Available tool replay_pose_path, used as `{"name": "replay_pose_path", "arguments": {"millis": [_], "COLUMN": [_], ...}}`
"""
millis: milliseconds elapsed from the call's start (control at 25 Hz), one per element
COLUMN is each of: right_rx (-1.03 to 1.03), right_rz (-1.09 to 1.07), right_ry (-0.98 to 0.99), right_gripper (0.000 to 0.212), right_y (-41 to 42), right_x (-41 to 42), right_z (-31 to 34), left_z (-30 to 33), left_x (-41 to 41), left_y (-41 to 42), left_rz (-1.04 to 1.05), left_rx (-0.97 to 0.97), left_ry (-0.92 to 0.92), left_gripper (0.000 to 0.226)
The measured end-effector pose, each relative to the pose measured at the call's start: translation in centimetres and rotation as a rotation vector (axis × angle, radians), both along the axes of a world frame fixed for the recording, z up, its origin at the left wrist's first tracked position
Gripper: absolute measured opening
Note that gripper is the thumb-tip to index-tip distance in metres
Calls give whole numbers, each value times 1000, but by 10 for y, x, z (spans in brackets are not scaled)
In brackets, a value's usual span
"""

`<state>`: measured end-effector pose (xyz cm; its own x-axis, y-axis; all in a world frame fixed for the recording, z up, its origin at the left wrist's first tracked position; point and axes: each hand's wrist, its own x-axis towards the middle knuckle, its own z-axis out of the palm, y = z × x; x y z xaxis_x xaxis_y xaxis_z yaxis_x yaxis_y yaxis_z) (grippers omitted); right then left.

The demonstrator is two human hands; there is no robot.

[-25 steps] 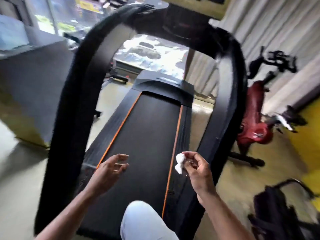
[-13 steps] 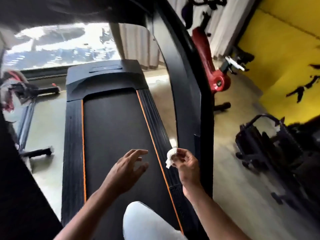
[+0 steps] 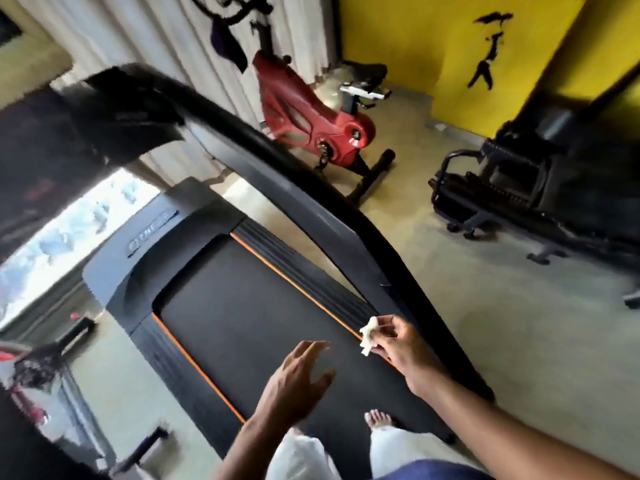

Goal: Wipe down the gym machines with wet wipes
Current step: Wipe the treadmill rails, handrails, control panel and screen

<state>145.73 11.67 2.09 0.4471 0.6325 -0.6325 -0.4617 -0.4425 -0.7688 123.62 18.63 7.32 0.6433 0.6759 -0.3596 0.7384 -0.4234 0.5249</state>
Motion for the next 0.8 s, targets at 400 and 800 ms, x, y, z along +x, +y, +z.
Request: {"name": "replay_pose_path", "arguments": {"millis": [400,800], "right_rx": [55,-7], "right_rz": [-574,-1033], "right_ry": [28,189], "right_gripper": [7,19], "right_y": [22,30], "right_x": [-82,-124], "right_z": [1,-45], "left_z": [30,32], "left_x": [12,211], "left_y": [188,260], "left_rz": [-771,-1549], "left_rx": [287,727], "left_ry": [180,88], "left_gripper": [67,94]}}
